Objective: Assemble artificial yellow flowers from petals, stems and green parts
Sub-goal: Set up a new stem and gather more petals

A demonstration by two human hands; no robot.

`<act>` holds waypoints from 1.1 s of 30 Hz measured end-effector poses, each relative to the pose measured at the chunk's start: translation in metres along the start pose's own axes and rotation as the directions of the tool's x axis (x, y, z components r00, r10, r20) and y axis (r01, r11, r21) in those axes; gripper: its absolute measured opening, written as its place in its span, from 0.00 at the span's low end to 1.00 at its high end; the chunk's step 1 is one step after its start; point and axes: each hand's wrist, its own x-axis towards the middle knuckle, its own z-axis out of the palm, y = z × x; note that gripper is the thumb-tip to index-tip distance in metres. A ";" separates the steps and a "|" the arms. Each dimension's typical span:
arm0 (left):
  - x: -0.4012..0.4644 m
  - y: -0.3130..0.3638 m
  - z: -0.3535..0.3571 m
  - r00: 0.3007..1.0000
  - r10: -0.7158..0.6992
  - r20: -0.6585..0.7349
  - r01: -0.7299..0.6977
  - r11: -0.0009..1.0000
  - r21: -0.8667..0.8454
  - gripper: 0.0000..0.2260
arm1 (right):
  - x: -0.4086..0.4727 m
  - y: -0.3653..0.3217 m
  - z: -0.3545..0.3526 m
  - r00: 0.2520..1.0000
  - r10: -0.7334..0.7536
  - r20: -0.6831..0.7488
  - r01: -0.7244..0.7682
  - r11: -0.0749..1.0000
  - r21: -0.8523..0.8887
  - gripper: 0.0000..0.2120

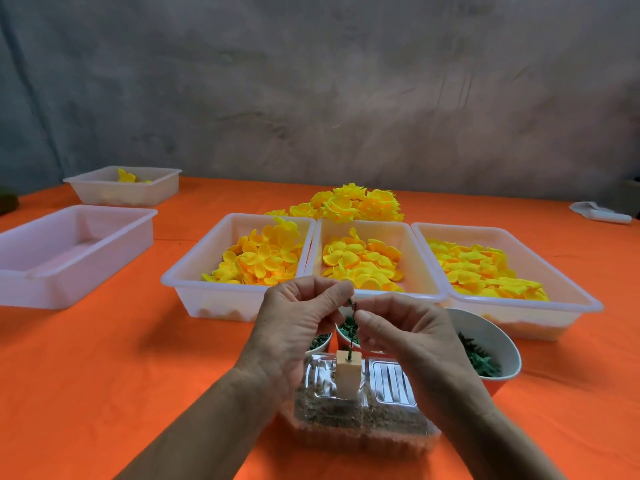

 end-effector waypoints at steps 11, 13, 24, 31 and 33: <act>0.003 0.000 0.003 1.000 0.025 -0.010 -0.025 1.000 -0.005 0.10 | 0.000 0.003 0.003 0.999 -0.045 -0.030 0.043 0.997 -0.061 0.03; 0.002 0.000 0.003 0.999 0.044 -0.013 -0.044 0.999 0.002 0.09 | 0.000 0.002 0.004 0.999 -0.045 -0.029 0.043 0.998 -0.055 0.03; 0.004 0.000 0.004 0.997 0.074 0.004 -0.074 0.997 0.039 0.06 | 0.000 0.000 0.006 0.998 -0.058 -0.020 0.056 0.996 -0.068 0.05; 0.004 -0.001 0.002 0.995 0.098 0.019 -0.098 0.995 0.021 0.06 | 0.001 0.001 0.007 0.998 -0.051 -0.040 0.048 0.996 -0.078 0.05; 0.003 -0.001 0.001 0.991 0.131 0.028 -0.133 0.990 0.048 0.05 | 0.001 0.001 0.007 0.998 -0.048 -0.044 0.044 0.996 -0.080 0.05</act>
